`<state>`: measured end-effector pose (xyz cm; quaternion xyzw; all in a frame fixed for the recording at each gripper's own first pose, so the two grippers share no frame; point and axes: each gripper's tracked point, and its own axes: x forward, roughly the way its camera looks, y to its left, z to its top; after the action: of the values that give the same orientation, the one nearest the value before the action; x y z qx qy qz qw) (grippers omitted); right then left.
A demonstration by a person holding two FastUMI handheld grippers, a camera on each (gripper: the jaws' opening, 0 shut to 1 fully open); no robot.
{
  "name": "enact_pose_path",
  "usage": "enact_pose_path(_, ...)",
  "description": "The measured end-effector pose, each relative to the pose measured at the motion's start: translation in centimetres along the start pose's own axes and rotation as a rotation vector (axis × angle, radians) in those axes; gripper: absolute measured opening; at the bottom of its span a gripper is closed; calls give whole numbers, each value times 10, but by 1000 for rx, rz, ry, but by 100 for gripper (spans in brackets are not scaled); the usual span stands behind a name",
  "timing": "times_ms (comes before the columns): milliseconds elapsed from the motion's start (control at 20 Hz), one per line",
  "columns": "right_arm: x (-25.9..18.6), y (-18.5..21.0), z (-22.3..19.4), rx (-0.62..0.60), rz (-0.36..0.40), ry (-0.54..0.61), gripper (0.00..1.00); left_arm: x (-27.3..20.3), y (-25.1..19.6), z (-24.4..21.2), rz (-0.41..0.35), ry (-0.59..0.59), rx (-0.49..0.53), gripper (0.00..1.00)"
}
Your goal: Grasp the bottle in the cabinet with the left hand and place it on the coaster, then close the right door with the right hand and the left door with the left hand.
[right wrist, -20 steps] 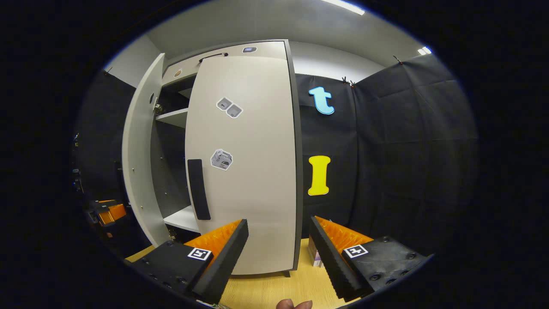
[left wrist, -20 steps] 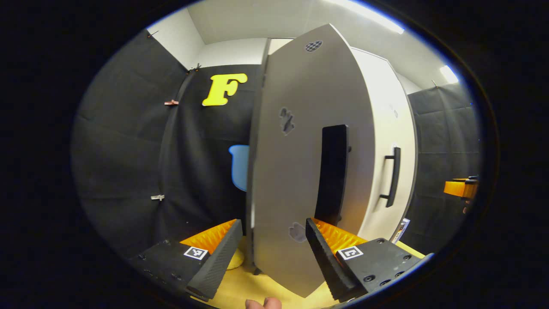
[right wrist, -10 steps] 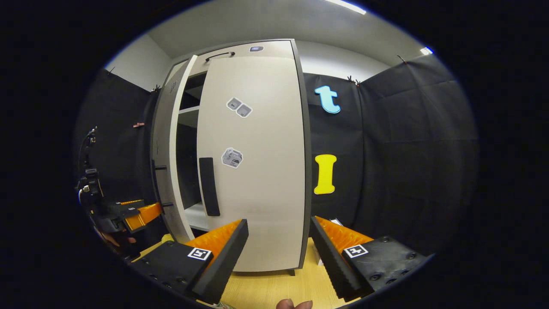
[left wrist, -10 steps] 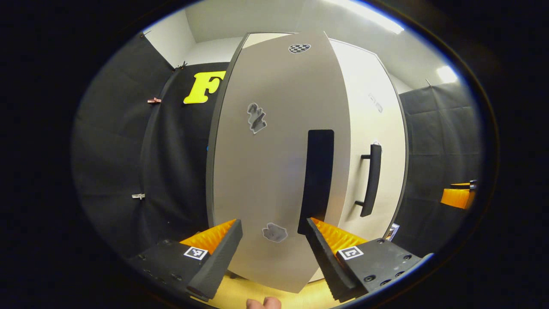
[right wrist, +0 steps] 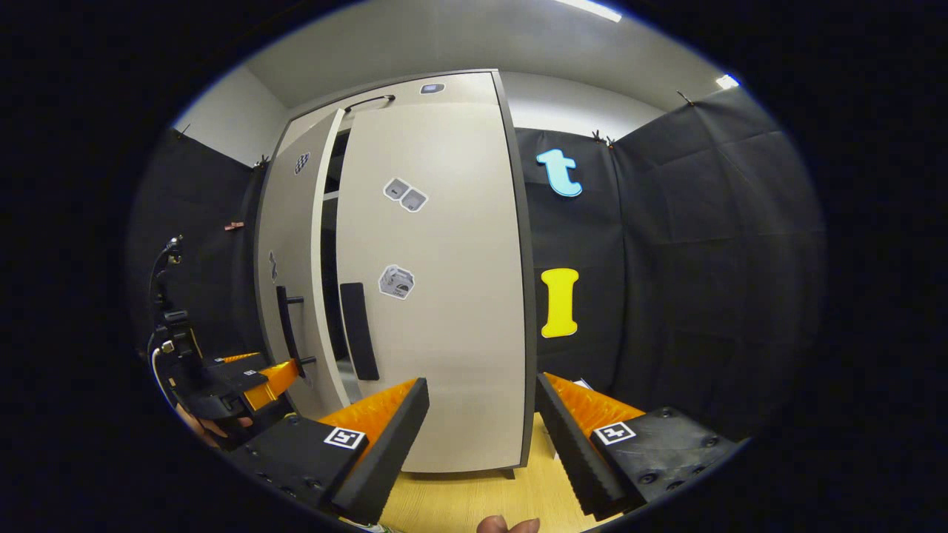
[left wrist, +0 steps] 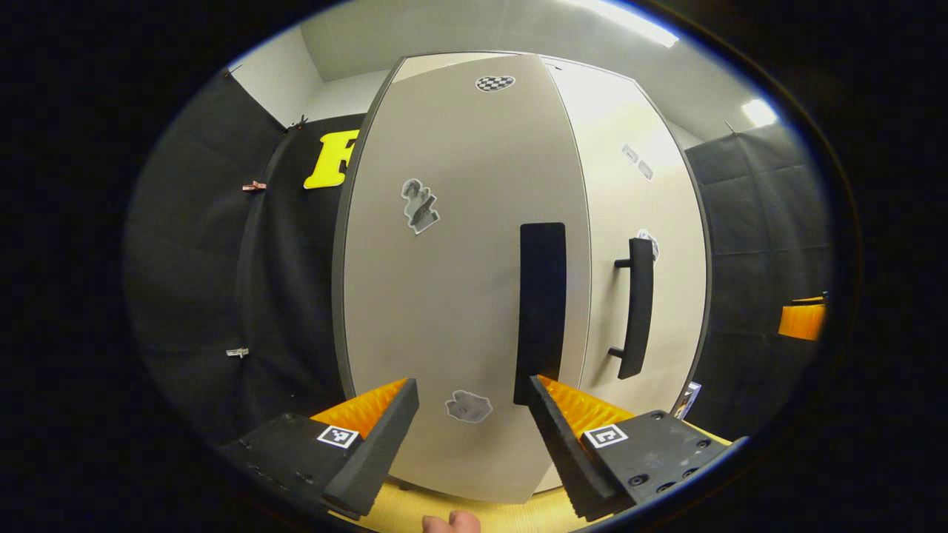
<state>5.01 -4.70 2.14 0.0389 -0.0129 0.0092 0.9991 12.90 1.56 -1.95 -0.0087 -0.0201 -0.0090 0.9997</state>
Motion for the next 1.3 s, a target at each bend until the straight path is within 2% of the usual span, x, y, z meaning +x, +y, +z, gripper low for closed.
enact_pose_path(150, -3, 0, 5, -7, -3, -8, 96, -18, 3, 4, -1, 0, -12, 92)
enact_pose_path(200, -5, 0, 6, -9, -3, -11, 96, -27, 6, 6, 3, 2, -9, 97)
enact_pose_path(250, -7, 0, 8, -9, -2, -15, 96, -37, 7, 10, 1, -3, -5, 95)
enact_pose_path(300, -8, 0, 9, -11, -2, -16, 96, -47, 9, 15, 0, -12, -3, 97)
enact_pose_path(400, -12, 2, 10, -18, -3, -19, 96, -64, 13, 25, -4, -30, -1, 92)
enact_pose_path(650, -19, 10, 12, -19, 3, -19, 96, -99, 21, 50, -1, -69, -21, 95)
enact_pose_path(800, -22, 16, 14, -25, 11, -25, 96, -110, 21, 57, -6, -83, -26, 97)
enact_pose_path(950, -24, 23, 16, -23, 17, -32, 96, -115, 22, 51, -9, -68, -37, 95)
enact_pose_path(1000, -25, 24, 16, -24, 18, -31, 96, -115, 23, 49, -10, -63, -42, 98)
enact_pose_path(1050, -26, 25, 15, -23, 20, -29, 96, -116, 24, 48, -9, -59, -47, 95)
enact_pose_path(1300, -28, 28, 16, -33, 22, -34, 96, -117, 32, 44, 1, -51, -59, 95)
